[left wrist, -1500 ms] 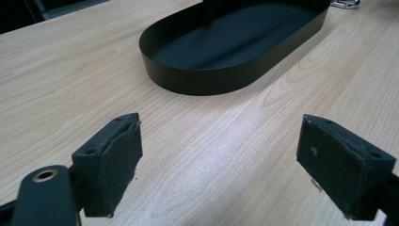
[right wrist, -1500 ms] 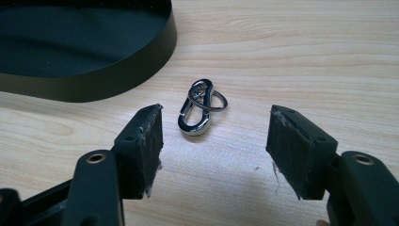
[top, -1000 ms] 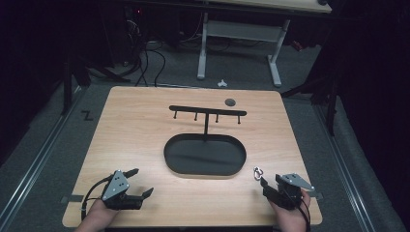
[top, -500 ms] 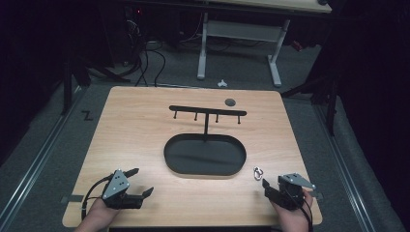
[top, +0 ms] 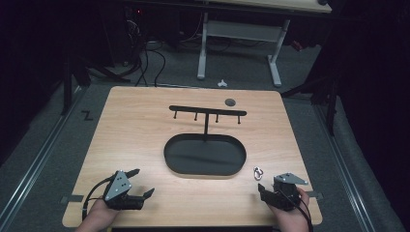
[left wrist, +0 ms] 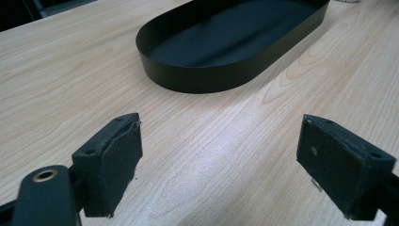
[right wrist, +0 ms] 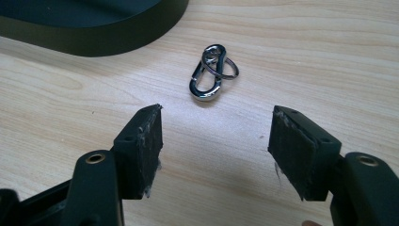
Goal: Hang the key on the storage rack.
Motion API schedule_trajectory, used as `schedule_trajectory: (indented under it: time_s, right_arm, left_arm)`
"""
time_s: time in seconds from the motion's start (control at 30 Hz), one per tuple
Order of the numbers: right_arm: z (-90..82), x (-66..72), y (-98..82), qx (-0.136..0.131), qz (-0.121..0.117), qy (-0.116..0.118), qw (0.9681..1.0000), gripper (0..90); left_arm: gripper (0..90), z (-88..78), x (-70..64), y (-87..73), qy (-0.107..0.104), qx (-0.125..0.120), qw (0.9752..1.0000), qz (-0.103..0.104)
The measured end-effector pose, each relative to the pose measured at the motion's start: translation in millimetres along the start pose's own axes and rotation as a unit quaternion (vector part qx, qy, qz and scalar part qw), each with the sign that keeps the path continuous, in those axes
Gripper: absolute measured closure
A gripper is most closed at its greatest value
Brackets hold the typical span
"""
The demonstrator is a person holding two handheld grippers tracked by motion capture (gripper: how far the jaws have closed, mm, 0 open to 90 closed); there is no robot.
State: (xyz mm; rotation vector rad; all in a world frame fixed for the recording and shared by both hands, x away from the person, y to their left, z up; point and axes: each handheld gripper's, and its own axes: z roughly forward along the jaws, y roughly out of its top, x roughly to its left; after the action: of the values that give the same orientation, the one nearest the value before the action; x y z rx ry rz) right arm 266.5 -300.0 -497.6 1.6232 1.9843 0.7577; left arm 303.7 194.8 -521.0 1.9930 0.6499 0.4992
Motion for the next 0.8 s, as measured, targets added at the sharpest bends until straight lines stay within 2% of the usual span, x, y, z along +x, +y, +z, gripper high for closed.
schedule_trajectory:
  time_s: [0.1, 0.2, 0.27, 0.4, 0.53, 0.67, 0.7, 0.8]
  right_arm:
    - [-0.3, -3.6, -0.2, 0.002, 0.005, 0.009, 0.9999, 33.8]
    - [-0.6, -5.4, 1.3, 0.011, 0.004, 0.007, 0.9999, 33.5]
    - [-1.9, -6.5, 5.1, 0.021, -0.002, 0.007, 0.9998, 32.7]
    - [-0.3, -6.6, 9.5, 0.057, -0.013, 0.011, 0.9982, 28.2]
    - [4.3, -4.9, 12.2, 0.084, -0.02, 0.013, 0.9962, 28.0]
    - [7.0, -1.9, 15.5, 0.097, -0.028, 0.018, 0.9947, 28.2]
    - [9.6, 1.3, 19.1, 0.109, -0.043, 0.02, 0.9929, 28.6]
    - [12.7, 5.4, 24.0, 0.125, -0.059, 0.018, 0.9902, 28.7]
  left_arm:
    - [15.2, 1.1, 0.7, 0.6, 0.0, 0.004, 1.0, -0.001]
    - [15.2, 1.4, 1.3, 0.6, 0.0, 0.004, 1.0, -0.004]
    - [15.2, 0.7, 1.6, 0.2, -0.001, 0.001, 1.0, -0.005]
    - [15.2, -0.3, 0.9, -0.1, -0.004, -0.003, 1.0, -0.002]
    - [15.2, 2.0, 0.4, 1.0, -0.003, 0.005, 1.0, 0.001]
    - [15.2, 2.0, 1.2, 1.2, -0.003, 0.007, 1.0, -0.002]
    - [15.2, 2.4, 1.4, 1.2, -0.002, 0.005, 1.0, -0.004]
    - [15.2, 2.0, 1.2, 1.2, -0.004, 0.007, 1.0, -0.001]
